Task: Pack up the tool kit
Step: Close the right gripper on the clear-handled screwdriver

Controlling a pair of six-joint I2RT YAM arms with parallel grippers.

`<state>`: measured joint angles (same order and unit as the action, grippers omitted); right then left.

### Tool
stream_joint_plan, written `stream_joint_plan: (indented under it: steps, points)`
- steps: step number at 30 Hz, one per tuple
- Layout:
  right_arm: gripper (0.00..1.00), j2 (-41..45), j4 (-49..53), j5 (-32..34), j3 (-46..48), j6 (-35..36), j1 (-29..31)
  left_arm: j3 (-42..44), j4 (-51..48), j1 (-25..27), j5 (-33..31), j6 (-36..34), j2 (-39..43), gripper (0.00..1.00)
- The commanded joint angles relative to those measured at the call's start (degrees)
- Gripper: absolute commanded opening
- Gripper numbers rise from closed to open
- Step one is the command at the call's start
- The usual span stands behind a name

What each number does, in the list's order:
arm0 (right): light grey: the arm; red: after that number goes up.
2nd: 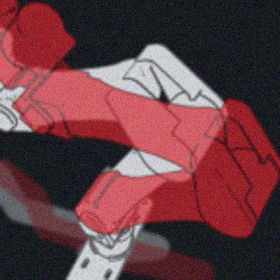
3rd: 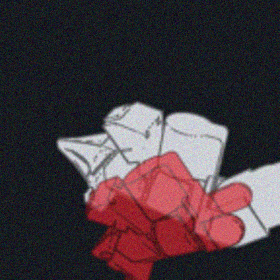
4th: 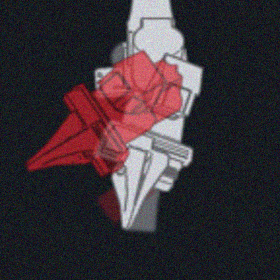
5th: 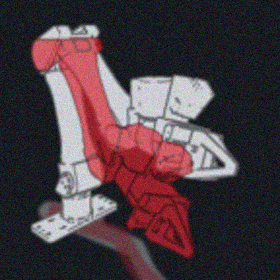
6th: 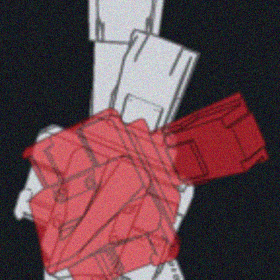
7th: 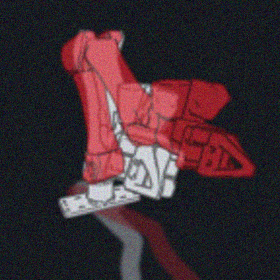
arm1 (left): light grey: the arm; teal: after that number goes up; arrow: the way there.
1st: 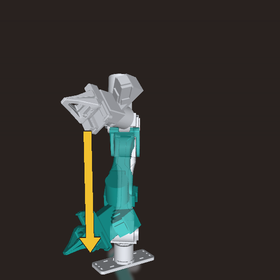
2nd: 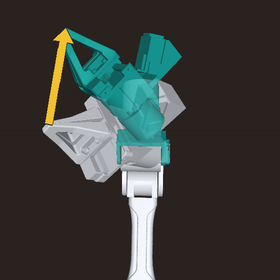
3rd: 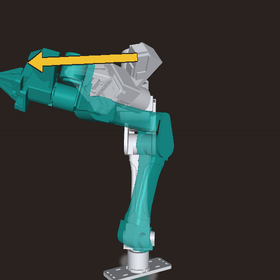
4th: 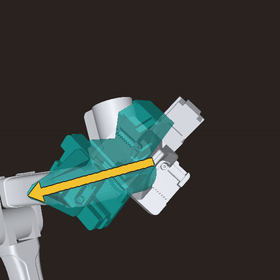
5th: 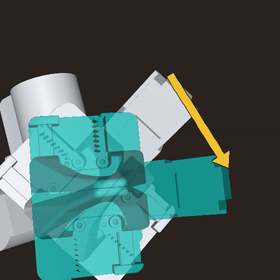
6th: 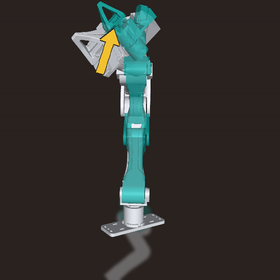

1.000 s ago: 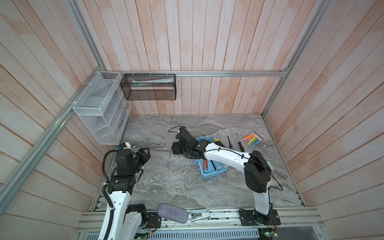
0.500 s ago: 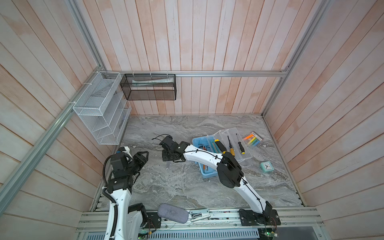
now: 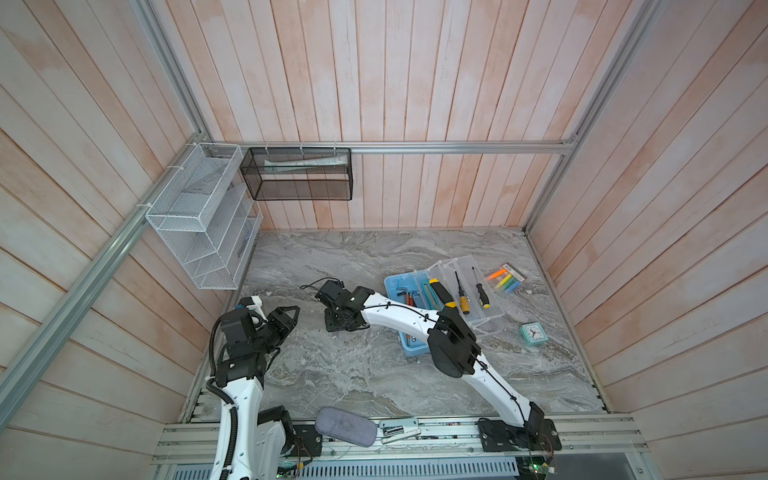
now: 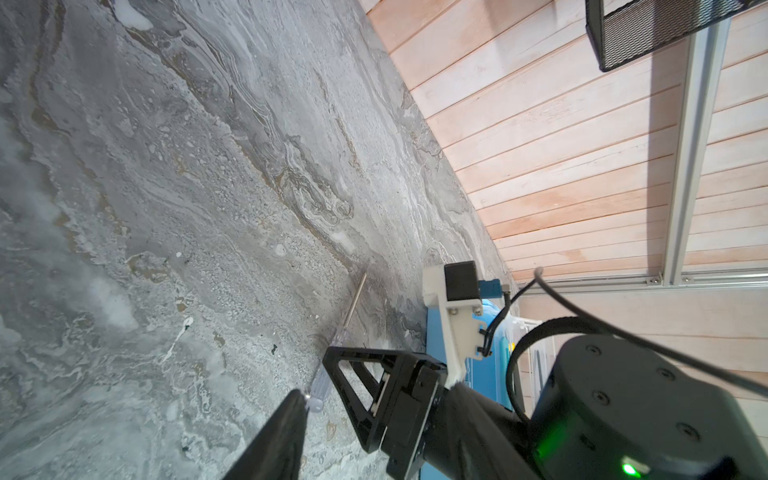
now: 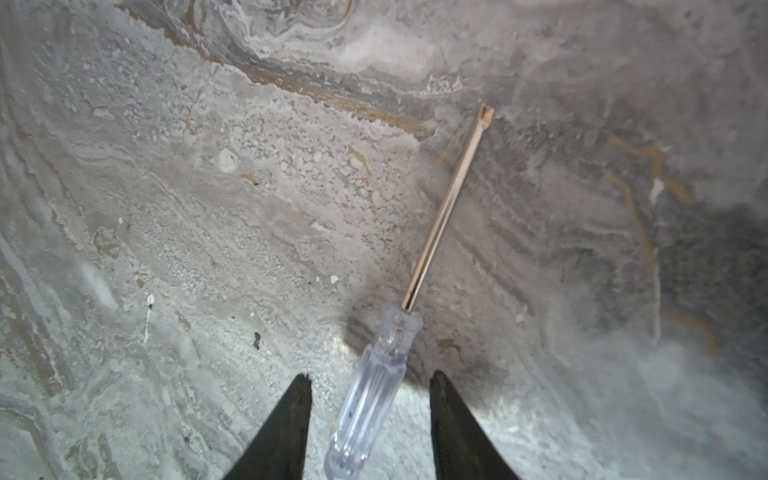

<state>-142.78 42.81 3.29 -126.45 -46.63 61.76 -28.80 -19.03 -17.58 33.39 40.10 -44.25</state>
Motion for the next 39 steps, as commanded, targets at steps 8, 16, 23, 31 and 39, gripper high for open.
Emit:
stream_joint_plan:
  steps: [8, 16, 23, 31, 39]
  points:
    - [0.41, -1.7, 4.7, 4.6, -2.7, 1.5, 0.8, 1.0, 2.5, -0.3, 2.5, 0.0, 0.2, 0.57]
    - [0.41, -3.0, 4.2, 2.4, -3.3, 2.2, 0.8, 2.2, 3.0, -0.3, 2.8, 0.0, 0.4, 0.57]
    - [0.39, -4.3, 6.0, 3.9, -5.0, 2.6, 1.0, 2.5, 3.0, -0.3, 3.1, -0.1, 0.5, 0.57]
    - [0.37, -5.1, 8.0, 6.5, -5.6, 3.8, 1.6, 2.6, 3.5, -0.3, 3.4, 0.4, 0.3, 0.57]
    - [0.29, -5.6, 8.3, 6.3, -5.6, 5.4, 1.5, 3.5, 4.1, -0.3, 3.7, 1.0, 0.6, 0.57]
